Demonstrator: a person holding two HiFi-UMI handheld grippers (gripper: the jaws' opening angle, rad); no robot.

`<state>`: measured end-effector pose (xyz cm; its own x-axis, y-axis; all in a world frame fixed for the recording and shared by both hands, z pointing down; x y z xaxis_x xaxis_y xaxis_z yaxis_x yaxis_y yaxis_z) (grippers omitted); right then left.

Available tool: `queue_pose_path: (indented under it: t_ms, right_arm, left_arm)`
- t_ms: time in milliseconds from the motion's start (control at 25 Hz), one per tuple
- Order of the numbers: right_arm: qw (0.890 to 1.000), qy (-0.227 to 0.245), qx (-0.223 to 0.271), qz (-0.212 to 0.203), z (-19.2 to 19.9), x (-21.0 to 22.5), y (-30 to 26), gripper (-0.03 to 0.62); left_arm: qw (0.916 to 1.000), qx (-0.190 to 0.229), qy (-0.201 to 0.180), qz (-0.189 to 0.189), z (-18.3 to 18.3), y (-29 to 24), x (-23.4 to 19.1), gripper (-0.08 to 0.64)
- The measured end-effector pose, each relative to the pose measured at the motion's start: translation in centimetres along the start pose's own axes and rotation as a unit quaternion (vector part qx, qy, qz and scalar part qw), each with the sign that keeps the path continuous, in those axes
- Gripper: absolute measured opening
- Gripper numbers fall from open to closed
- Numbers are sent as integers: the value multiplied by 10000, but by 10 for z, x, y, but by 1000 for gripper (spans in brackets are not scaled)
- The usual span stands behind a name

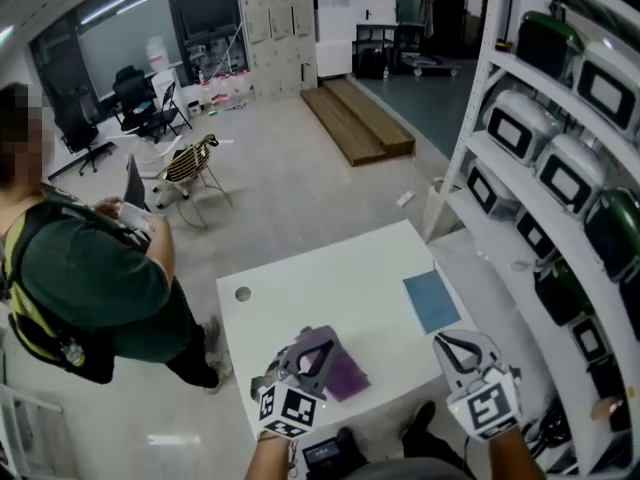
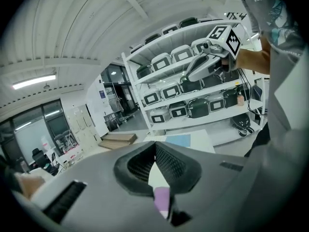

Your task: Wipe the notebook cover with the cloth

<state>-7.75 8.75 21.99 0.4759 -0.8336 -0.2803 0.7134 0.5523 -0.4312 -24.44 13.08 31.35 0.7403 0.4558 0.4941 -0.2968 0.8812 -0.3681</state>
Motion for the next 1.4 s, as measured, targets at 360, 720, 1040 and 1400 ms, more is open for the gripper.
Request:
queue_pose_path:
  t_ms: [360,720,1040,1400]
  right_arm:
    - [9961,36,1,-880,17,8,-57,32]
    - [9867,74,-356,-1587,61,28,-117,32]
    - [9820,4,-645,-1776,111,41,-148,32]
    - [9785,-80,-947,-1830,152,40,-158,32]
  left_arm:
    - [9934,-950,600,-224,65,-19,11,5]
    - [9714,-1850,1486,-129,144,-70,67,112]
    - [9508,-2308,2067,-90,210,-106,114,220]
    - [9399,-2480,2342,-136,243,-124,136,264]
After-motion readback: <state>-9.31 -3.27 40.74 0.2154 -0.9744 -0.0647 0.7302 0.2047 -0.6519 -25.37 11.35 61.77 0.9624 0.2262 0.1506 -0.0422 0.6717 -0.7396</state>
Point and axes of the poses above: the fingertips, and each gripper's own axes: y backward along the fingers, x to its right, z out of its underside, the point moved 1 cm from there along y, backward along the fingers, and after that the axes turned 11 degrees about -y, right-handed, at the moved point
